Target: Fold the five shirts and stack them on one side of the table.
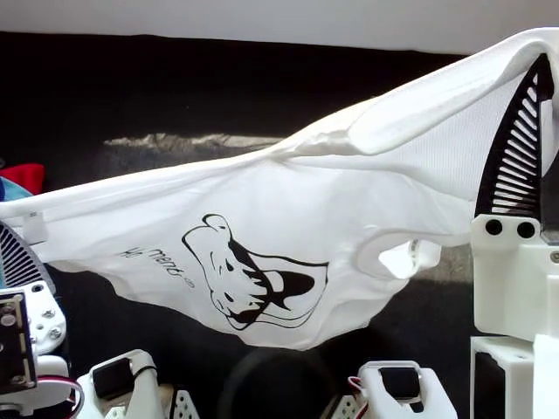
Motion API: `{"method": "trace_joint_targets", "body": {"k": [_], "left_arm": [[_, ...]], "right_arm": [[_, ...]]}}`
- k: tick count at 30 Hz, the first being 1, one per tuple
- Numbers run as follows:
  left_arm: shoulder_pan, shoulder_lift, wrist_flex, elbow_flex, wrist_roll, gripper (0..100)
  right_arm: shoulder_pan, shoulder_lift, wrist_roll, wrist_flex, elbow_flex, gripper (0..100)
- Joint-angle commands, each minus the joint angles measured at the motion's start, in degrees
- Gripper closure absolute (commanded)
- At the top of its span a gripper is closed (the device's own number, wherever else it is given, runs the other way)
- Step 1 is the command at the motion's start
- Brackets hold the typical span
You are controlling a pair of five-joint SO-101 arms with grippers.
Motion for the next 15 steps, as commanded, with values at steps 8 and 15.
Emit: {"method": "trace_joint_targets", "body": {"k": [8,15], "left_arm": [[-1.01,0.22,0.44,-6.11,-0.44,99],[-1.01,0.22,0.53,-6.11,-0.26,99]], "right_arm": [[1.19,-3.3,0.18,-0.57,-1.36,99.2],[1.1,-7.08,-3.25,1.54,-1.36,99.2]]}}
